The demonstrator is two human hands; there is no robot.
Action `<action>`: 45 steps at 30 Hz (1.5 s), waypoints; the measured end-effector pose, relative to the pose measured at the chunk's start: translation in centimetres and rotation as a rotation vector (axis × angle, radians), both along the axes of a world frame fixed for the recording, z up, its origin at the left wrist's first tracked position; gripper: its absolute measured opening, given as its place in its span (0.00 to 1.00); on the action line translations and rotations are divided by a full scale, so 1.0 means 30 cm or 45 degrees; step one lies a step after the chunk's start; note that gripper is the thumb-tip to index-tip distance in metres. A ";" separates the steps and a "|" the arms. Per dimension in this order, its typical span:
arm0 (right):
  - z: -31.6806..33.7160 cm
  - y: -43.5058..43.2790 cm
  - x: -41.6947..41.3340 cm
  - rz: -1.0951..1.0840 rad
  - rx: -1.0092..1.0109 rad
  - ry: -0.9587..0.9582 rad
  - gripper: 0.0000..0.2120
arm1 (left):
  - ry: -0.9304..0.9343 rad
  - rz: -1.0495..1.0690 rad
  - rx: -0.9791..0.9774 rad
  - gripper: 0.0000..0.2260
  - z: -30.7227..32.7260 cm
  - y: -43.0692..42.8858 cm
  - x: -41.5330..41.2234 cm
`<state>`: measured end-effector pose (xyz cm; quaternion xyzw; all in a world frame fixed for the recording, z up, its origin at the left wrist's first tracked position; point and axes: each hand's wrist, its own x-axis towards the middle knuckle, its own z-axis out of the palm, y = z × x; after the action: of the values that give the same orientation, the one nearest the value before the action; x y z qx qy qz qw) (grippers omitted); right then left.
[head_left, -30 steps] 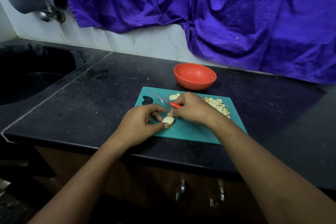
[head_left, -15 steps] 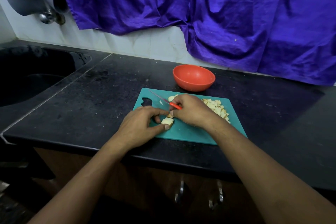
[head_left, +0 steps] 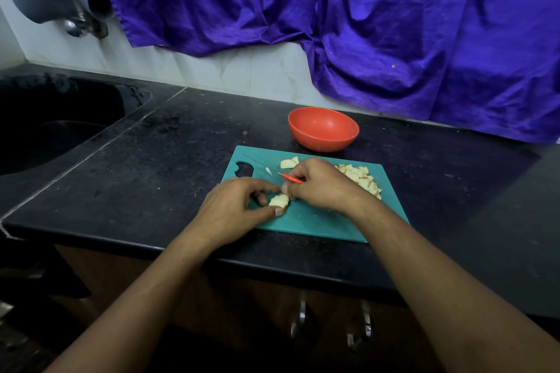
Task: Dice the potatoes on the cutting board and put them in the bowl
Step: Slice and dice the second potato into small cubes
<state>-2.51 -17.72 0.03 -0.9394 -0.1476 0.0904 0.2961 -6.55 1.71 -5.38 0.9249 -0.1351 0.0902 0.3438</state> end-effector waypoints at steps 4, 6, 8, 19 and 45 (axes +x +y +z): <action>-0.010 -0.018 0.006 -0.018 0.110 0.097 0.05 | 0.047 -0.004 -0.017 0.20 0.007 -0.004 -0.002; -0.007 -0.037 -0.001 -0.004 0.157 0.139 0.04 | 0.120 -0.035 -0.037 0.21 0.017 0.006 0.000; -0.009 -0.051 -0.010 0.011 0.168 0.170 0.06 | 0.199 -0.094 -0.077 0.21 0.032 0.021 0.006; -0.032 -0.012 -0.022 -0.012 0.126 0.037 0.05 | 0.178 -0.111 -0.004 0.15 0.047 0.020 -0.002; -0.008 -0.010 0.022 0.079 0.094 0.107 0.12 | 0.295 0.092 -0.098 0.16 0.078 -0.028 0.027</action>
<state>-1.84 -18.04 -0.19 -0.9181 -0.1675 0.1333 0.3336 -5.75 0.86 -3.04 0.9194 -0.0574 0.0000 0.3890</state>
